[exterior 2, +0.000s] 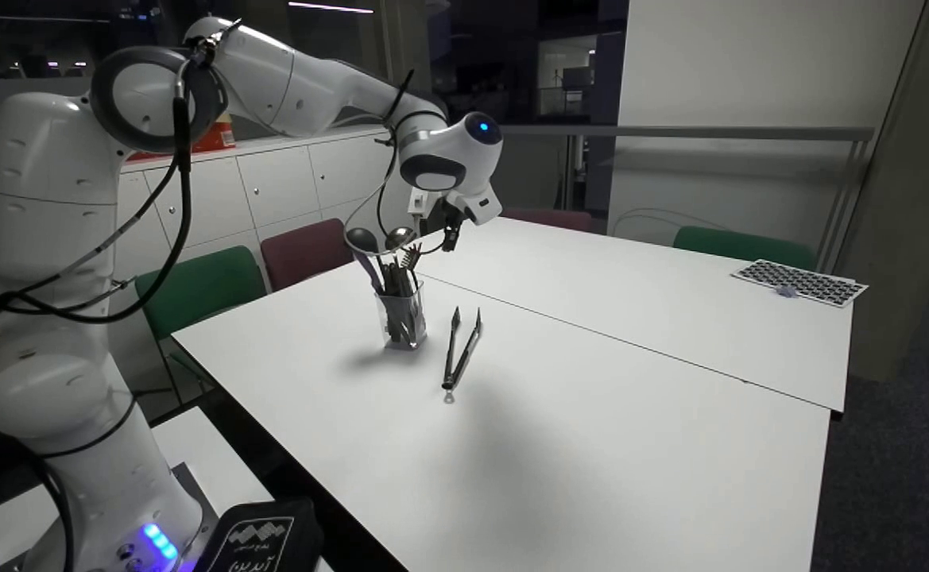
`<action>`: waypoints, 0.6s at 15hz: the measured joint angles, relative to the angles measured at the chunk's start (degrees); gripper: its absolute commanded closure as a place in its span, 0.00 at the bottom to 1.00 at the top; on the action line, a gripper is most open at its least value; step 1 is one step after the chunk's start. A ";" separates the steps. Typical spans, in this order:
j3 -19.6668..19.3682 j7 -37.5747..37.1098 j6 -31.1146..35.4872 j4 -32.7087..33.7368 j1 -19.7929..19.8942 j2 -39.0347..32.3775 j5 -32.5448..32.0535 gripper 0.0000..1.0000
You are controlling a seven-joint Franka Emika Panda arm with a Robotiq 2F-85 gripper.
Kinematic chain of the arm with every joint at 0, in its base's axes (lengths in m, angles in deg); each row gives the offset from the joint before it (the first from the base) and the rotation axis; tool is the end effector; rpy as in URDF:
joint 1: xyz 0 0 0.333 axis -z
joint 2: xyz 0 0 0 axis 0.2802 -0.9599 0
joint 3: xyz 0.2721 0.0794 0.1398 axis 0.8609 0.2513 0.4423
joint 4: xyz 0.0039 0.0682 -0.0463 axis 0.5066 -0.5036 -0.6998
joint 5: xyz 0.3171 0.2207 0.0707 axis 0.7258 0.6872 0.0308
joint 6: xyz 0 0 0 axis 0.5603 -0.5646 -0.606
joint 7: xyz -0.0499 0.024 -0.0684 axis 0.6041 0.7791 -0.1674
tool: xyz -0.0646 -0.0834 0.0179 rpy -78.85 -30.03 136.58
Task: Remove two utensils from the utensil holder
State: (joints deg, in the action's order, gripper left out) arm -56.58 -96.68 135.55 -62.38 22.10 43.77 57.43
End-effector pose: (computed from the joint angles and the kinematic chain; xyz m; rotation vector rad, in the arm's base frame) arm 0.6596 -0.0875 0.4057 -2.1797 1.0361 -0.0457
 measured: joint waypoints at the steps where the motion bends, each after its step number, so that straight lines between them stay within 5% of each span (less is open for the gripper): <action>1: 0.38 0.64 0.70 0.08 -0.18 0.25 0.00 0.00; 9: 3.30 13.11 1.24 0.23 -0.46 -0.21 1.09 0.00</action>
State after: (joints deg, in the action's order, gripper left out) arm -53.27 -83.57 136.80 -62.15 21.64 43.56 58.52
